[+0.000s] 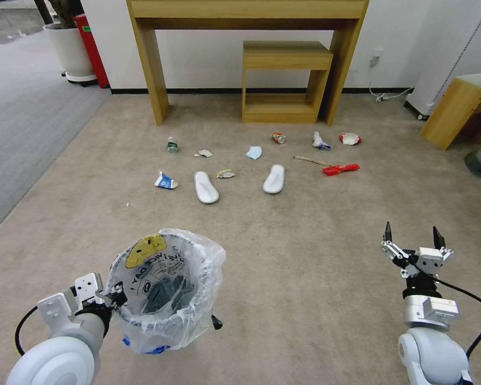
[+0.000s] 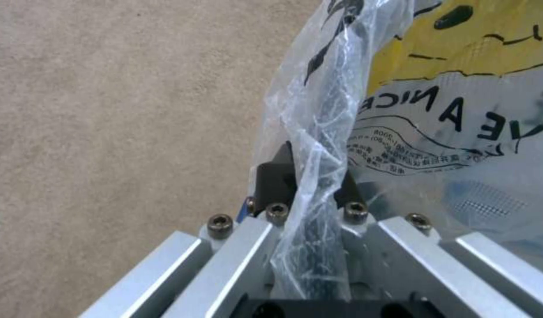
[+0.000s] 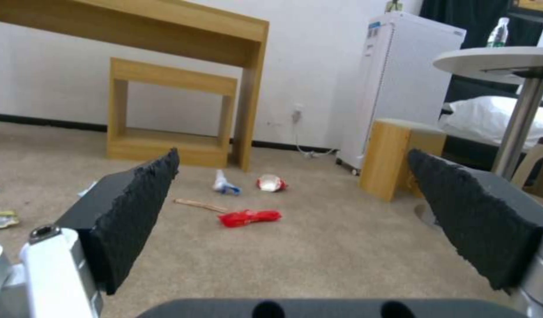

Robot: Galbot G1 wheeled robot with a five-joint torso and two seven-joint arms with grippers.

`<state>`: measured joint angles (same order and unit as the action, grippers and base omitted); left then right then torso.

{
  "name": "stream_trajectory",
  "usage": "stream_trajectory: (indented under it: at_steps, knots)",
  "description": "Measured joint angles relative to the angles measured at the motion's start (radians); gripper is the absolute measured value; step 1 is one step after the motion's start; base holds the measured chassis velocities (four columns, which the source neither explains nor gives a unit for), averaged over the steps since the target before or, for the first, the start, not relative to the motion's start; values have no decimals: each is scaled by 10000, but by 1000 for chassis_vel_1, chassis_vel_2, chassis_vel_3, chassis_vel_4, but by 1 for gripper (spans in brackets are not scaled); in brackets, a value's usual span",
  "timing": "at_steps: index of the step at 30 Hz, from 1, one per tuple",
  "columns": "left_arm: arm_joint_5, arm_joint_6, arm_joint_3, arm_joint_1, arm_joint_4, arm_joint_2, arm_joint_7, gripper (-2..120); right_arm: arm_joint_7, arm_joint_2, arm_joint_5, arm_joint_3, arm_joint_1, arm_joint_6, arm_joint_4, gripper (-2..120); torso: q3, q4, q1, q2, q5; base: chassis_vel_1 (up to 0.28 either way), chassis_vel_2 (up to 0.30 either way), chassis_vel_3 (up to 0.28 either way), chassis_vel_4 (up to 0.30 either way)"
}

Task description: Pick up the trash bin and place the garbage on the floor into it.

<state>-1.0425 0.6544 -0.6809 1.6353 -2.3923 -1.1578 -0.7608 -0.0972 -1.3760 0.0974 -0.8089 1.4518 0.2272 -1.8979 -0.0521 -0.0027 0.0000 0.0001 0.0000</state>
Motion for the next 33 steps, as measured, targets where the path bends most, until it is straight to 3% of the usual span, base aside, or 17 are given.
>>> stream_trajectory:
  at_steps: [33]
  knots:
    - [106,-42,1,-64,53,-26,42,1,98,-83,-200,73,-88,231,206,100,0,1,0,0,0,68,74,-73,-66]
